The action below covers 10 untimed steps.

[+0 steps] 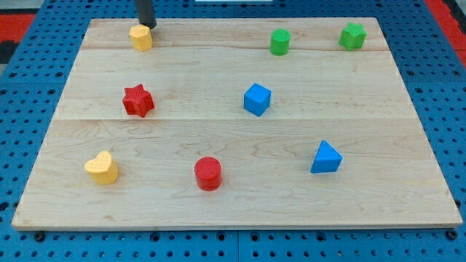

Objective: Nudge the yellow heart a little bit right

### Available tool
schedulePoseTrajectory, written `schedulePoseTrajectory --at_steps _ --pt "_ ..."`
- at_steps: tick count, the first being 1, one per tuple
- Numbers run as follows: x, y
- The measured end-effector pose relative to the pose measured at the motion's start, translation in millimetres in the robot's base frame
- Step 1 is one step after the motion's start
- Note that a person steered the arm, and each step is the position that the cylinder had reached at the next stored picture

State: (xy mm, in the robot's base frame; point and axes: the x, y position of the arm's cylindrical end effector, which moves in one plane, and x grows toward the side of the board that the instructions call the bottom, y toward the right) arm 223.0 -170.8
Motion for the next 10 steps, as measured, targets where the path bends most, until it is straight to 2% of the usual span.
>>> schedulePoseTrajectory --at_steps 1,2,3,6,7,9,10 --pt "19 -14" --pt "17 -37" --pt "40 -94" --pt "300 -100" --pt "321 -65" --pt "320 -65" --pt "320 -32"
